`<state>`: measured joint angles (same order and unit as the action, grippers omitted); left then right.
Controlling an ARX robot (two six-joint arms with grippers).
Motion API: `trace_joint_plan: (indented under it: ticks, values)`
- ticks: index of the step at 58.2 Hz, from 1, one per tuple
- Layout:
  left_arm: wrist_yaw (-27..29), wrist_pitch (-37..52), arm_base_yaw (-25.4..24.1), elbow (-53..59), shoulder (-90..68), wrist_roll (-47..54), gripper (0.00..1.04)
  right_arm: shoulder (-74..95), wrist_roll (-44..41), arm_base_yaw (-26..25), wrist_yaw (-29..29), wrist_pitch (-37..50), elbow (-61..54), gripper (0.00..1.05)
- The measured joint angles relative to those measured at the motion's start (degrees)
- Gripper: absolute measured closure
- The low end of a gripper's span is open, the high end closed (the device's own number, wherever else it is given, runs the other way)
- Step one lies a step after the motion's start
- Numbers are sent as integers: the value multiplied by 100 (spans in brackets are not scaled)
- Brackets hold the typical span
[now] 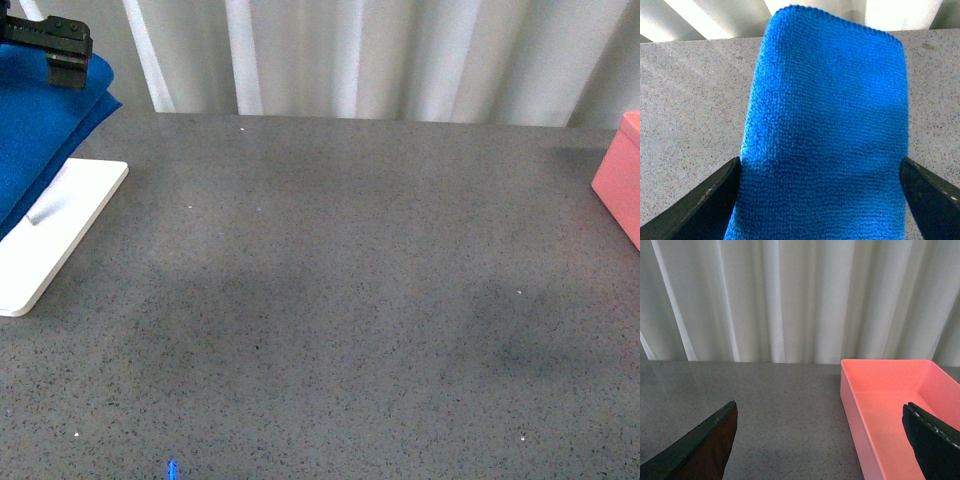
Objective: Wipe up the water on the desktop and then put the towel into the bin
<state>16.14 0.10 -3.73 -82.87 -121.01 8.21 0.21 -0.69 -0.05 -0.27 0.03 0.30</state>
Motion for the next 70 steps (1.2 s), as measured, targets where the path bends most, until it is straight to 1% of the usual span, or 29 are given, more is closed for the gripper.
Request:
trace_joint_plan:
  ticks: [3, 14, 16, 21, 24, 31, 33, 45, 61, 70]
  values:
    - [-4, 26, 15, 50, -17, 37, 22, 0, 0, 0, 0, 0, 0, 7]
    - [-11, 63, 37, 140, -31, 105, 50, 0, 0, 0, 0, 0, 0, 7]
    - [-22, 63, 37, 140, -35, 111, 58, 0, 0, 0, 0, 0, 0, 7]
    - [-24, 63, 37, 140, -37, 120, 70, 0, 0, 0, 0, 0, 0, 7]
    - [-26, 63, 37, 140, -37, 120, 81, 0, 0, 0, 0, 0, 0, 7]
    - [-46, 28, 28, 131, -37, 118, 99, 0, 0, 0, 0, 0, 0, 7]
    - [-70, 2, 20, 122, -37, 111, 101, 0, 0, 0, 0, 0, 0, 7]
    - [-275, -173, -28, 85, 85, 46, 101, 0, 0, 0, 0, 0, 0, 7]
    - [-640, -343, -168, 59, 763, -52, 101, 0, 0, 0, 0, 0, 0, 7]
    - [-940, -472, -227, -46, 1202, -168, 101, 0, 0, 0, 0, 0, 0, 7]
